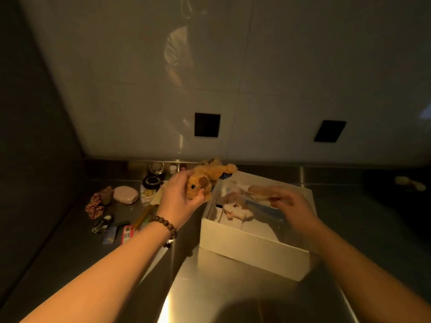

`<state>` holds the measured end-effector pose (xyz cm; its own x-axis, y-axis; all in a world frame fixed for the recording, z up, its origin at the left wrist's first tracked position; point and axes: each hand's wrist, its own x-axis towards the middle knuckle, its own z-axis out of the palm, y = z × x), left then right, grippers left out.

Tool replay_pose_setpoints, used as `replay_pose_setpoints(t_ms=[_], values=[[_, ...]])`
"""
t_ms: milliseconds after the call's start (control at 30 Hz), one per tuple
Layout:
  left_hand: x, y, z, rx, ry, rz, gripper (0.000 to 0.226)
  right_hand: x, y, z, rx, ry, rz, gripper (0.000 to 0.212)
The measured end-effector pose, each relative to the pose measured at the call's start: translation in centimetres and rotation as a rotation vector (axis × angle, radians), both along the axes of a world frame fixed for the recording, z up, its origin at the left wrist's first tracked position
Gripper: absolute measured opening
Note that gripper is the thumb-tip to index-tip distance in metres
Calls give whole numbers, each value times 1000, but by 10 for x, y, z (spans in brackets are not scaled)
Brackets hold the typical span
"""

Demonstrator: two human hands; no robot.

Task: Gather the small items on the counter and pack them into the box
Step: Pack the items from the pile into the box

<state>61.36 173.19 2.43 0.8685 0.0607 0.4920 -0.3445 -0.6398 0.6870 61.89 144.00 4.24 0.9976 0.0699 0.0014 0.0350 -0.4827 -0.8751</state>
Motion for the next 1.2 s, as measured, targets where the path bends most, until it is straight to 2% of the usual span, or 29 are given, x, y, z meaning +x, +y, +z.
replay_pose_setpoints(t_ms=[133,233,333,367,533,633,700,767,867,933,1033,1133,1200], values=[[5,-15,-7,9,11,3,49,-2,-22,0,-180,90,217,32],[7,-22,-10,31,11,-7,48,0,-29,-4,-207,165,317,26],[10,-27,-10,28,-20,-11,46,11,-37,-13,-525,140,471,34],[12,-28,-10,30,-27,-9,47,14,-38,-14,-566,170,477,37],[16,-36,-4,31,-33,-38,48,16,-41,-15,-508,327,407,48],[15,-42,3,10,-41,-81,45,19,-48,-13,-651,130,430,50],[15,-46,9,-20,-30,-122,43,25,-48,-6,-681,-84,338,69],[15,-53,18,-72,5,-194,39,31,-44,1,-598,-247,234,91],[18,-66,32,-265,158,-321,28,37,-33,6,-605,-418,191,108],[22,-73,36,-401,270,-351,21,38,-23,4,-614,-473,184,105],[27,-81,35,-559,428,-413,17,37,-12,-3,-512,-455,153,76],[36,-86,32,-590,409,-363,18,36,-12,-7,-362,-337,141,63],[43,-85,28,-522,355,-317,18,37,-16,-11,-341,-261,162,59]])
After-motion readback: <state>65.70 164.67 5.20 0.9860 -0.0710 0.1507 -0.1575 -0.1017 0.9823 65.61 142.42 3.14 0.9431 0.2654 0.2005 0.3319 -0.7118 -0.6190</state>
